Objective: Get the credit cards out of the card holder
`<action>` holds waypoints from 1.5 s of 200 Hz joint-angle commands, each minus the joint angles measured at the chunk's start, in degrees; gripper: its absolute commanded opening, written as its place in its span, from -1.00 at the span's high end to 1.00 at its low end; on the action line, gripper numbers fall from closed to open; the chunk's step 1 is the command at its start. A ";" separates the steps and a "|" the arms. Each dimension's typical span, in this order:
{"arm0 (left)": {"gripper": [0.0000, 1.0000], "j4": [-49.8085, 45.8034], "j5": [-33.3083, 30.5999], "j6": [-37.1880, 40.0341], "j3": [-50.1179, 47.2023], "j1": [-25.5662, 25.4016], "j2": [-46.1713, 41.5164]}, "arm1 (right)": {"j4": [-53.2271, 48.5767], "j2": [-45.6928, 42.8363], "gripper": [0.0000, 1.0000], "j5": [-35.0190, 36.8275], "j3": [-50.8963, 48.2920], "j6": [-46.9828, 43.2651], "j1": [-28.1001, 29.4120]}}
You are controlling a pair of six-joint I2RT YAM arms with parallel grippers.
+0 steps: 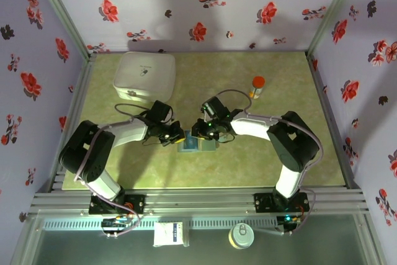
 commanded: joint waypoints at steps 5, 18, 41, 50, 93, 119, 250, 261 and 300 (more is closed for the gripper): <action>1.00 -0.54 -0.31 0.19 1.13 -0.47 1.12 | 1.99 0.76 0.49 -1.06 -1.26 0.65 0.17; 1.00 -1.40 -0.96 0.35 1.00 -0.47 1.43 | 1.90 1.11 0.49 -1.38 -1.29 0.56 0.16; 1.00 -2.73 -2.12 1.03 0.55 -0.47 1.51 | 1.97 1.54 0.50 -1.74 -1.29 0.42 0.17; 1.00 -3.72 -2.68 1.39 0.67 -0.47 1.65 | 2.00 1.76 0.51 -1.76 -1.25 0.39 0.10; 1.00 -4.07 -3.26 1.40 -0.02 -0.47 1.30 | 1.52 2.62 0.59 -1.86 -0.98 0.43 0.04; 1.00 -3.89 -3.31 1.14 0.02 -0.49 1.11 | 0.21 3.11 0.59 -1.09 -0.74 0.10 0.06; 0.97 -5.76 -3.17 1.36 1.64 -0.49 -1.04 | -4.28 -2.33 0.53 3.59 -1.27 -2.30 -0.01; 0.96 -5.81 -3.00 1.18 1.91 -0.47 -1.62 | -3.22 -3.01 0.53 3.13 -1.56 -2.11 -0.01; 0.96 -6.61 -3.04 1.59 2.62 -0.56 -1.40 | 1.10 -3.25 0.50 0.35 -2.91 -0.70 -0.09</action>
